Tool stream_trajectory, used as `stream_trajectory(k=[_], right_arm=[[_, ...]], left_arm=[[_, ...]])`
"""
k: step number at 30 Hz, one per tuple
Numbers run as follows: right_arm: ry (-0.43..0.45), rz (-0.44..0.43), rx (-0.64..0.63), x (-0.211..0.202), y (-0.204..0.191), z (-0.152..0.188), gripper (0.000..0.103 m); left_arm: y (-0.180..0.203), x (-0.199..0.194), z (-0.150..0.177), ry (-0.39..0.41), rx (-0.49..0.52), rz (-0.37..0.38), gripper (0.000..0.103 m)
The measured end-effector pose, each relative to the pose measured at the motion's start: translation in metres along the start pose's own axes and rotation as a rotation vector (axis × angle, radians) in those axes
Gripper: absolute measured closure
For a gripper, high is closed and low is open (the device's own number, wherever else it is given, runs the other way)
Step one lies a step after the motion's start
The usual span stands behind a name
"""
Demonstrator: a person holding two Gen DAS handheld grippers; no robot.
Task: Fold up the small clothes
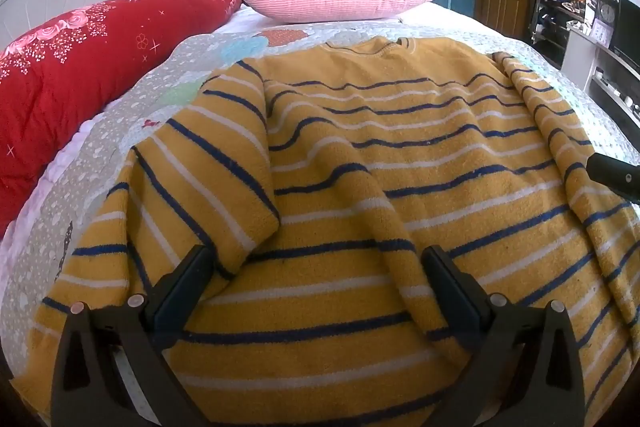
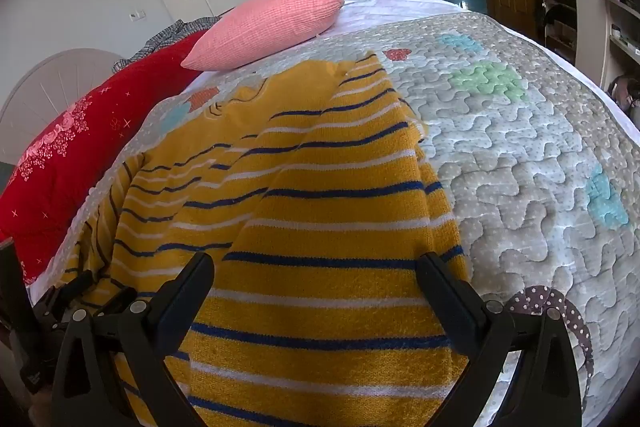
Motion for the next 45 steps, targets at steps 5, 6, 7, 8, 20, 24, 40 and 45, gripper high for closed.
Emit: stream_trajectory(k=[5, 6, 7, 8, 20, 24, 40, 45], right_arm=[[-0.001, 0.003, -0.002, 0.0003, -0.0034, 0.0000, 0.000], [-0.001, 0.003, -0.002, 0.0003, -0.0042, 0.0000, 0.000], [-0.001, 0.003, -0.001, 0.0003, -0.0051, 0.0000, 0.000], [-0.001, 0.003, -0.001, 0.0004, -0.0060, 0.0000, 0.000], [0.000, -0.001, -0.001, -0.0001, 0.0008, 0.0000, 0.000], [0.000, -0.001, -0.002, 0.0000, 0.0004, 0.0000, 0.000], [0.000, -0.001, -0.001, -0.0001, 0.0005, 0.0000, 0.000], [0.000, -0.001, -0.001, -0.0001, 0.0009, 0.0013, 0.000]], left_arm=[[0.0007, 0.0000, 0.0002, 0.000, 0.000, -0.001, 0.000], [0.0008, 0.0000, 0.0002, 0.000, 0.000, -0.001, 0.000], [0.0006, 0.0000, 0.0002, 0.000, 0.000, -0.001, 0.000], [0.0008, 0.0000, 0.0002, 0.000, 0.000, -0.001, 0.000], [0.0005, -0.0002, 0.0002, 0.001, -0.001, -0.001, 0.000], [0.0009, -0.0001, 0.0003, 0.001, -0.001, -0.001, 0.000], [0.0008, -0.0002, 0.0005, 0.002, -0.001, -0.001, 0.000], [0.0009, -0.0002, 0.0005, 0.002, -0.001, -0.001, 0.000]])
Point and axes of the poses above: each gripper's, at about its wrist camera, not at the fingertips, and x roughly the way its jaws point, y to its right, z to its underside, the point moved 5 cm from there along x, roughly the way its jaws point
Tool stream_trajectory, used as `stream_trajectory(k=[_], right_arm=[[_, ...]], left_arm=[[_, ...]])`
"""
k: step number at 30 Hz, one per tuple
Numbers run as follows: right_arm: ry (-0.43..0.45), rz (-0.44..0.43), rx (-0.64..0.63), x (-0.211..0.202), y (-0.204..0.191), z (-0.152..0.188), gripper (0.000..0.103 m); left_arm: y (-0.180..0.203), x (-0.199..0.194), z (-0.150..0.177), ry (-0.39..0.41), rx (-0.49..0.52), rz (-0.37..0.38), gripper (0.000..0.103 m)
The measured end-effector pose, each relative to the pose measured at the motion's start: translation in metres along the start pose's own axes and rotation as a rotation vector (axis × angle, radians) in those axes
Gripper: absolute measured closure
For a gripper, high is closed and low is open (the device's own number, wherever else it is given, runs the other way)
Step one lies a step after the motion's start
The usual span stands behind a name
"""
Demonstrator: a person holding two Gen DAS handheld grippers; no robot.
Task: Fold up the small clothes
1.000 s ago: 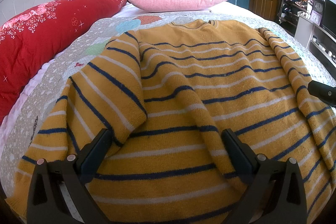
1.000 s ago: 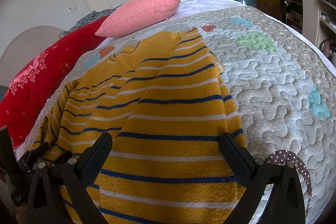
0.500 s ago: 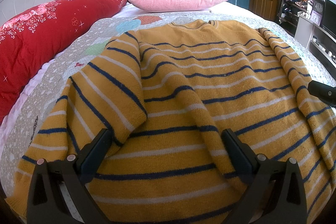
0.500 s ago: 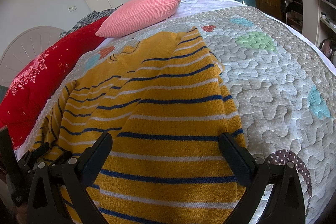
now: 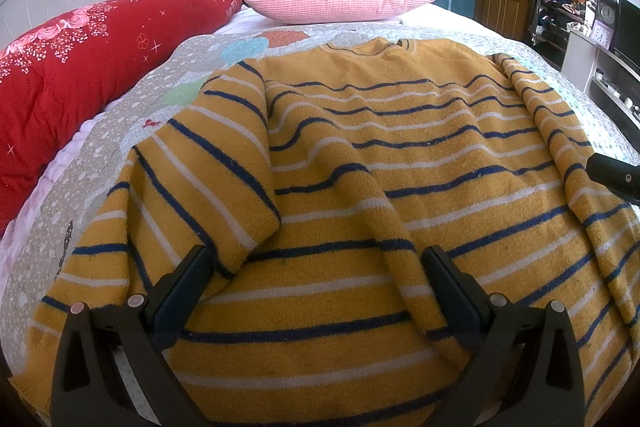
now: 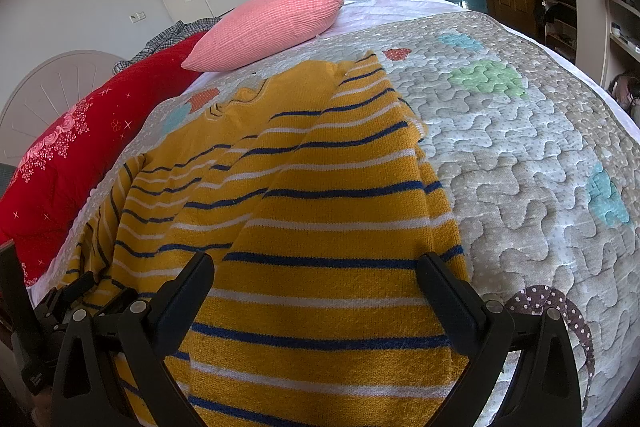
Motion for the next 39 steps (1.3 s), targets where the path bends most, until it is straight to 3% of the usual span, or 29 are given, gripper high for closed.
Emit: stream_trajectory(k=[31, 39], right_arm=[[-0.008, 0.001, 0.004, -0.0056, -0.0070, 0.0049, 0.000], [0.000, 0.072, -0.051, 0.0022, -0.0098, 0.0041, 0.000]], left_arm=[[-0.0024, -0.0004, -0.0015, 0.008, -0.001, -0.002, 0.000], [-0.0033, 0.0000, -0.0020, 0.014, -0.005, -0.003, 0.000]])
Point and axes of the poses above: each gripper's, at about its wrist camera, not at the fingertips, and x roughly the way its jaws point, y to its right, z to its underside, the point moved 5 cm from there along x, roughly the way its jaws point
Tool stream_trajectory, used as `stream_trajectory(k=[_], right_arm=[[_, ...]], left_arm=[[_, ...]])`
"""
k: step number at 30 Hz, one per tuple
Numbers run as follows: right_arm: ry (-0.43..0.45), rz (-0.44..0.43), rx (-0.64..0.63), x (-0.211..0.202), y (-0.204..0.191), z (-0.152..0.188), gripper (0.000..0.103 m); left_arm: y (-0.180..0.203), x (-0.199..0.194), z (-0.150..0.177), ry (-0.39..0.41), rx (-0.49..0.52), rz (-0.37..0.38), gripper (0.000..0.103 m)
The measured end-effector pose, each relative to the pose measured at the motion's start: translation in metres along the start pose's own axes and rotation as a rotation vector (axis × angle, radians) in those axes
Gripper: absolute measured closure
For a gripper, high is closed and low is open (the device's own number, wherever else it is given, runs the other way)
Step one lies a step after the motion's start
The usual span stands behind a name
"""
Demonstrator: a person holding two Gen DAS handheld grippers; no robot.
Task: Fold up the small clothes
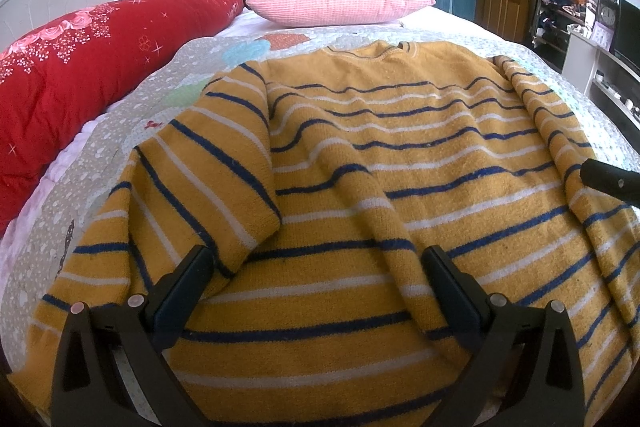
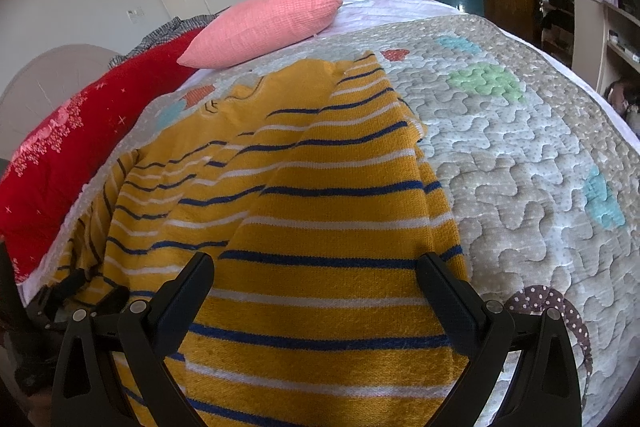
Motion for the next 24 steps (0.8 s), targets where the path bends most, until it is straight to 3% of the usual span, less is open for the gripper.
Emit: stream_trajectory(k=[13, 24], right_arm=[[0.001, 0.125, -0.010, 0.0005, -0.0011, -0.0001, 0.000], [-0.035, 0.121, 0.021, 0.0025, 0.0021, 0.0016, 0.000]], left_arm=[[0.0014, -0.0027, 0.0032, 0.019, -0.009, 0.001, 0.000], [0.0010, -0.0021, 0.0030, 0.015, -0.006, -0.004, 0.000]])
Point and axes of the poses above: each gripper's, at about its wrist camera, not at the fingertips, and x roughly the way its jaws point, y to its right, z to its underside, the point moved 5 cm from there along x, roughly the way its jaws point
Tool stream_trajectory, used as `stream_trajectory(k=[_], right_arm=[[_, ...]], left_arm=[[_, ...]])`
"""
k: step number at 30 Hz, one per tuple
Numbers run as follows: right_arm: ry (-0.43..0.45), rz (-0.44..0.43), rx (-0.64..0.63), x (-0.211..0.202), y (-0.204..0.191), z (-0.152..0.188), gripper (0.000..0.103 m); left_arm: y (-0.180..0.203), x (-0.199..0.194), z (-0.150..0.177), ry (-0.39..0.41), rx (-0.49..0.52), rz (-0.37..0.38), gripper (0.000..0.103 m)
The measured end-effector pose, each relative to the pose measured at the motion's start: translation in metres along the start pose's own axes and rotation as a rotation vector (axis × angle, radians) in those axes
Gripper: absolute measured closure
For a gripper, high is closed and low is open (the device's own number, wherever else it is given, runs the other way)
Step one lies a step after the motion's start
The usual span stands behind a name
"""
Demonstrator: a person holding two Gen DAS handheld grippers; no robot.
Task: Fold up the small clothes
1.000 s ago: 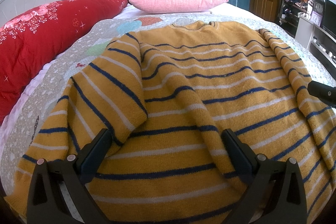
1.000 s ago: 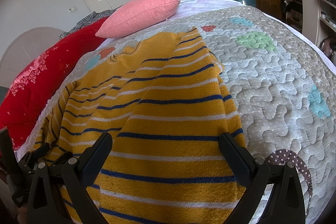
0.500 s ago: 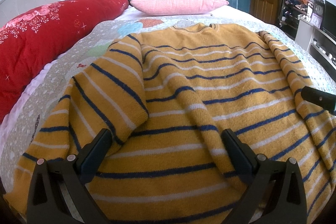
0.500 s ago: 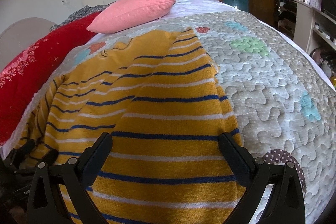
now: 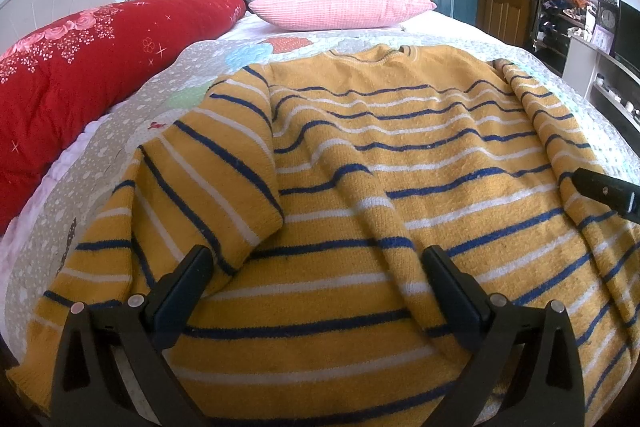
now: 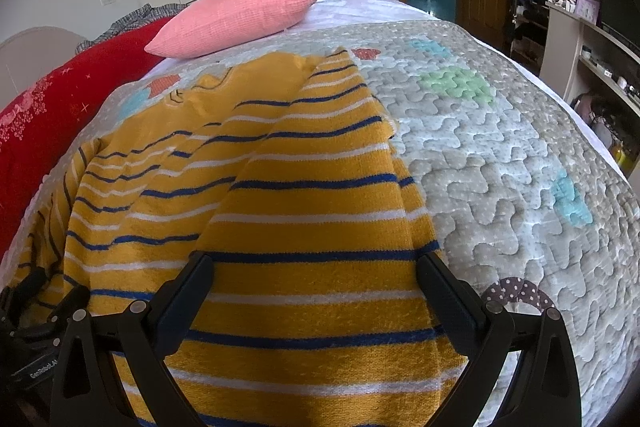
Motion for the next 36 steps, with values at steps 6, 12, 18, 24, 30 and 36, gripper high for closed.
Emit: stream_trajectory(k=[6, 12, 18, 24, 30, 36], right_arm=[[-0.065, -0.157, 0.046, 0.004, 0.012, -0.001, 0.000], [-0.084, -0.236, 0.032, -0.031, 0.029, -0.004, 0.014], [0.016, -0.137, 0.079, -0.080, 0.069, 0.003, 0.011], [-0.014, -0.142, 0.062, -0.076, 0.052, 0.035, 0.011], [-0.035, -0.075, -0.061, -0.072, 0.009, 0.046, 0.011], [-0.035, -0.120, -0.002, -0.071, 0.020, 0.057, 0.045]], left_arm=[[0.002, 0.004, -0.001, -0.024, 0.017, -0.021, 0.000], [0.001, 0.005, 0.000, -0.022, 0.013, -0.017, 0.000], [0.001, 0.005, 0.000, -0.013, 0.005, -0.010, 0.000], [0.002, 0.005, 0.001, -0.012, 0.004, -0.011, 0.000], [0.002, 0.004, 0.001, -0.009, 0.003, -0.010, 0.000], [0.002, 0.004, 0.001, -0.005, 0.002, -0.011, 0.000]])
Point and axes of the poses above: each gripper's, at about its wrist camera, not at the fingertips, and x roughly the way its jaws point, y to its right, z to its underside, the point moved 5 cm from there along x, roughly the way its jaws point
